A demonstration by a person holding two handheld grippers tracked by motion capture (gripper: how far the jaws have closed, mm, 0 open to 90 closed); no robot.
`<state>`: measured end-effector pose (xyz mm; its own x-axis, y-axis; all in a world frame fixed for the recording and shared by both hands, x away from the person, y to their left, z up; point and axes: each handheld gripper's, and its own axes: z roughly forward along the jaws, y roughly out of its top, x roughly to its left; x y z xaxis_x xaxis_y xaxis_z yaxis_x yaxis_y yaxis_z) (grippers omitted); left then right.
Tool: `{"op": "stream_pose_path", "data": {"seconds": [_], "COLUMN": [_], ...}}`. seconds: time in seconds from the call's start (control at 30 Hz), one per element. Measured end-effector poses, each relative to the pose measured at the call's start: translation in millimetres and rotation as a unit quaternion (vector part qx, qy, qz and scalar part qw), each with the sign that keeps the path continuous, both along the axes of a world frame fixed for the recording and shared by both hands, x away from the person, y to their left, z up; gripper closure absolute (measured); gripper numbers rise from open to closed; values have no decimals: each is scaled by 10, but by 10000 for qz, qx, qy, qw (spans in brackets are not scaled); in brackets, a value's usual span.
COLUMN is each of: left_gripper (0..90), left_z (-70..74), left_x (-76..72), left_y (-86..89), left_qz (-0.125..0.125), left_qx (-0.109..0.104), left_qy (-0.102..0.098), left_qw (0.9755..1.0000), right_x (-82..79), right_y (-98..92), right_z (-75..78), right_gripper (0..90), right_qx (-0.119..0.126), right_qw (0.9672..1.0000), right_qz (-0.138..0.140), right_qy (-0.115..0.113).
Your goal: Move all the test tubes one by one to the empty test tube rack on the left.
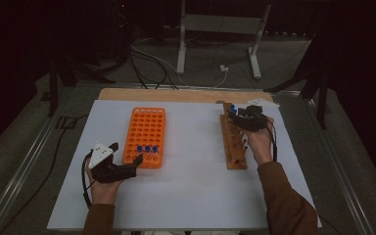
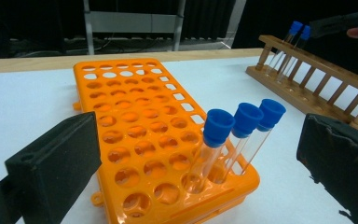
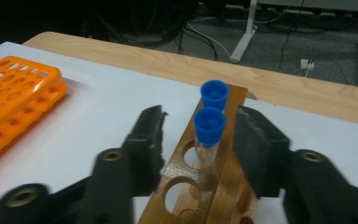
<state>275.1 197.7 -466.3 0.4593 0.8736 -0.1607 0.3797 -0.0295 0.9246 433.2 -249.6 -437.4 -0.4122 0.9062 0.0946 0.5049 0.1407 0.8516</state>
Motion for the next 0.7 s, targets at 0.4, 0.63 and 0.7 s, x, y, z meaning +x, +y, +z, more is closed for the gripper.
{"op": "stream_pose_path", "data": {"seconds": [0.4, 0.63, 0.7], "left_gripper": [7, 7, 7], "left_z": [-9, -9, -9], "left_x": [-1, -4, -3], "left_y": [10, 13, 15], "left_qz": [47, 78, 83], "left_qx": [2, 9, 7], "left_qy": [12, 16, 18], "left_qw": [10000, 10000, 10000], "right_x": [143, 139, 137], "right_y": [49, 112, 117], "right_z": [-126, -185, -179], "right_gripper": [709, 762, 766], "right_qx": [-173, -336, -340], "right_qw": [9996, 9991, 9991], "right_qz": [-60, -93, -91], "right_qy": [205, 248, 245]}}
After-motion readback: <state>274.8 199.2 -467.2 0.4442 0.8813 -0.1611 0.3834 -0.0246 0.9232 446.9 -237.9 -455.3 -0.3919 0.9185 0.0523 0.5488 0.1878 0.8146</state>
